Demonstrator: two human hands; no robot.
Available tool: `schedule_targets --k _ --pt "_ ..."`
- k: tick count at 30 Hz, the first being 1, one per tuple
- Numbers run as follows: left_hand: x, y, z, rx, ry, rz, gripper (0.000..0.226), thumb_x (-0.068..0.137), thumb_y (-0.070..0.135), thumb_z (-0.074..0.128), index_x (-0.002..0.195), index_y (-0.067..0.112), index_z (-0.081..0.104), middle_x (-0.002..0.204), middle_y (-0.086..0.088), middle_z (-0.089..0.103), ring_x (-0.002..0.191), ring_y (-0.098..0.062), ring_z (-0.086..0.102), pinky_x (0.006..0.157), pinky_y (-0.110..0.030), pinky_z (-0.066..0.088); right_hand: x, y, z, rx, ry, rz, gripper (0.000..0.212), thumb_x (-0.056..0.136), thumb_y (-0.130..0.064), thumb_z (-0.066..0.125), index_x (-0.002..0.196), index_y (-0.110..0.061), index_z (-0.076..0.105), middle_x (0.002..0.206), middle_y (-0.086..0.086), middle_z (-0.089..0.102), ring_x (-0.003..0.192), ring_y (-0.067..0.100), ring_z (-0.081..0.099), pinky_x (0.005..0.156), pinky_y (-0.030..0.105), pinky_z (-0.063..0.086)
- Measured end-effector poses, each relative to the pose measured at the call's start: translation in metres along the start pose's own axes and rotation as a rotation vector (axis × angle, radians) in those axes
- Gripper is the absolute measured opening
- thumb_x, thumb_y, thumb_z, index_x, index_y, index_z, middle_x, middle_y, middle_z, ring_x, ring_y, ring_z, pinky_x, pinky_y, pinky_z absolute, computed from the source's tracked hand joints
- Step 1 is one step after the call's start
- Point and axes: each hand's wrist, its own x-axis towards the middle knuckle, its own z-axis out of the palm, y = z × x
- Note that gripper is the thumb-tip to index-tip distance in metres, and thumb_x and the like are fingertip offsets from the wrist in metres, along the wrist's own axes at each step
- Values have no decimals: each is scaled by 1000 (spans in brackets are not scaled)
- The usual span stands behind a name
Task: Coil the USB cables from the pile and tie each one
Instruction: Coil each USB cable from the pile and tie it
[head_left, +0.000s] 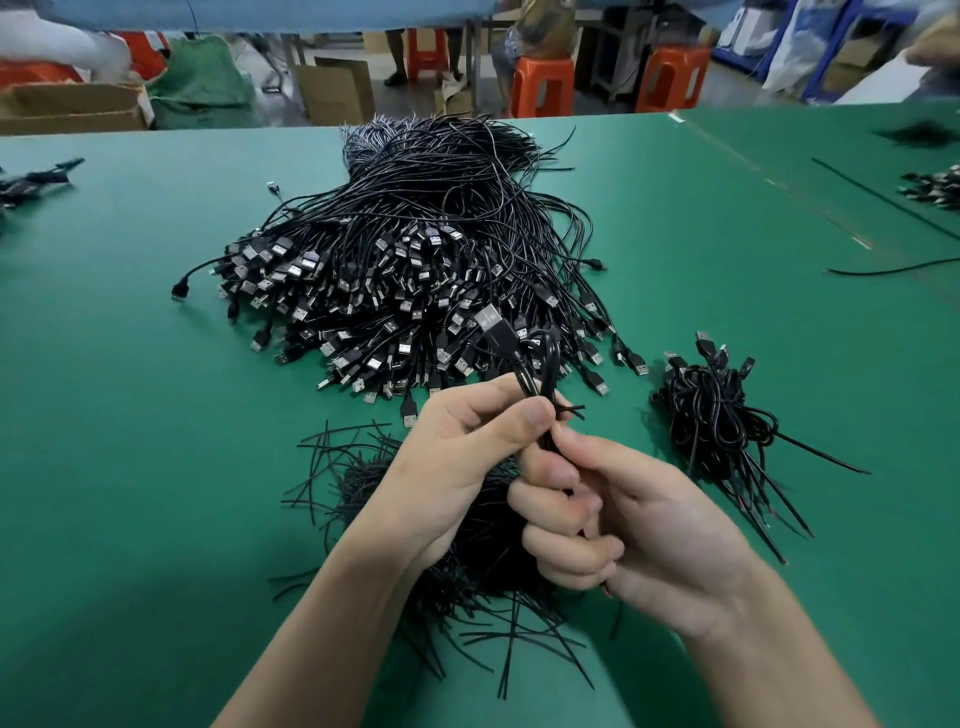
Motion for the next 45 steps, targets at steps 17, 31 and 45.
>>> schedule_targets --k 17,31,45 --pt "1 6 -6 292 16 -143 29 80 56 73 67 30 76 69 13 59 72 -5 50 80 -27 38 -11 -12 6 -1686 703 -949 10 97 -23 71 92 -14 70 90 -10 64 83 10 61 72 15 44" --pt "0 13 -3 357 50 -90 30 88 59 70 73 33 76 68 18 63 68 0 56 75 -33 42 13 2 23 -1118 990 -796 17 97 -20 65 83 -29 61 72 -11 60 66 9 54 58 41 46" --pt "-1 11 2 567 148 326 24 105 26 56 111 32 78 92 4 79 79 -18 77 57 -21 51 20 -8 27 -444 925 -732 16 100 -10 61 84 -10 60 55 -6 52 45 1 43 46 12 37"
